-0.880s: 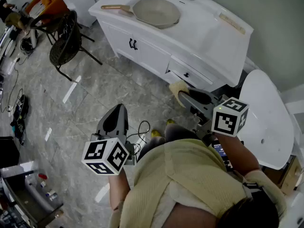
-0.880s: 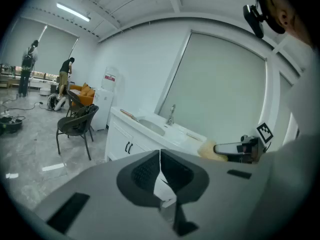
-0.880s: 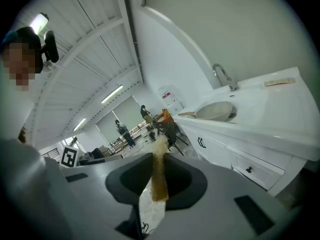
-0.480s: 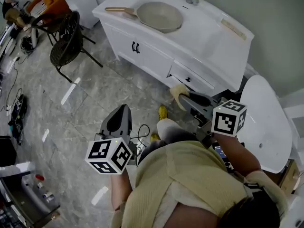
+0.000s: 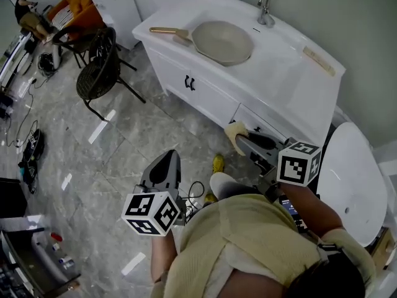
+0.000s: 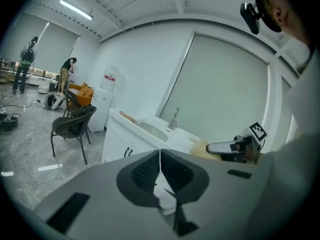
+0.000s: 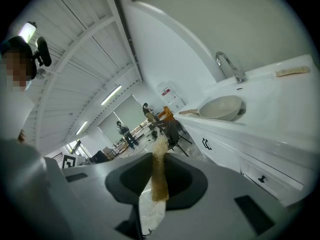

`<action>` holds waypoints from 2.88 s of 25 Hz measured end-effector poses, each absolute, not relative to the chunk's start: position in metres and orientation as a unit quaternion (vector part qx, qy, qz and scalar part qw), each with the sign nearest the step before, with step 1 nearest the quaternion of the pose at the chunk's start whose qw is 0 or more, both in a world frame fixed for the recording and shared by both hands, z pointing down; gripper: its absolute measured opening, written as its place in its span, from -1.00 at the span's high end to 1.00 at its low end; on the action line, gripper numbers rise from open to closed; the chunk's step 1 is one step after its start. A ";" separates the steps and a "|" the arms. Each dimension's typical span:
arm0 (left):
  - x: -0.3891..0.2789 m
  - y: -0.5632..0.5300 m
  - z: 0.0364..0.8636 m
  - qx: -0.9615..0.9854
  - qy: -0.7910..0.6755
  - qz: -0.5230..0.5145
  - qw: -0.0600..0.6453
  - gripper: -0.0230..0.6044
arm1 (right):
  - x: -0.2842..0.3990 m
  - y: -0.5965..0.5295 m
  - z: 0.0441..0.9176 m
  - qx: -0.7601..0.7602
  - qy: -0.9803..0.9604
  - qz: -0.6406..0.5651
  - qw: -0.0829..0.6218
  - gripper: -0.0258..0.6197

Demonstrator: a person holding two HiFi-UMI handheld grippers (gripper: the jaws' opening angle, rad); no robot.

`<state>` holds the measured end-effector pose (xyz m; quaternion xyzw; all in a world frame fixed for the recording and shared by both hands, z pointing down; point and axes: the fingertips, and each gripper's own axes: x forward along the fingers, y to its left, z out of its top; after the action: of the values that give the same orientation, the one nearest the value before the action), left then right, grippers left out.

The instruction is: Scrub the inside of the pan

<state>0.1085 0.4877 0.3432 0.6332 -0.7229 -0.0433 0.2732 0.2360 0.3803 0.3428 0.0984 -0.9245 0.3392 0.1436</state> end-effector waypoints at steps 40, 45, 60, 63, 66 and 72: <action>0.049 0.217 0.358 0.718 -0.623 0.035 0.307 0.73 | 0.147 0.164 0.356 0.104 -0.911 0.373 0.143 0.67; 0.039 0.183 0.364 0.745 -0.590 0.067 0.305 0.73 | 0.137 0.137 0.363 0.140 -0.903 0.384 0.134 0.67; -0.040 0.101 0.382 0.785 -0.517 0.138 0.312 0.74 | 0.073 0.062 0.382 0.239 -0.871 0.416 0.108 0.67; -0.051 0.090 0.387 0.790 -0.504 0.142 0.320 0.74 | 0.065 0.052 0.386 0.257 -0.866 0.416 0.108 0.67; -0.058 0.079 0.389 0.798 -0.491 0.146 0.319 0.74 | 0.059 0.041 0.388 0.275 -0.862 0.414 0.106 0.67; -0.072 0.057 0.390 0.815 -0.467 0.170 0.298 0.74 | 0.048 0.018 0.393 0.309 -0.852 0.410 0.101 0.67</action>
<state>-0.0718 0.0571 0.3902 0.8149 -0.4673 0.1697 0.2978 0.0477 0.0181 0.3933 0.3087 -0.8525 0.4097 0.1006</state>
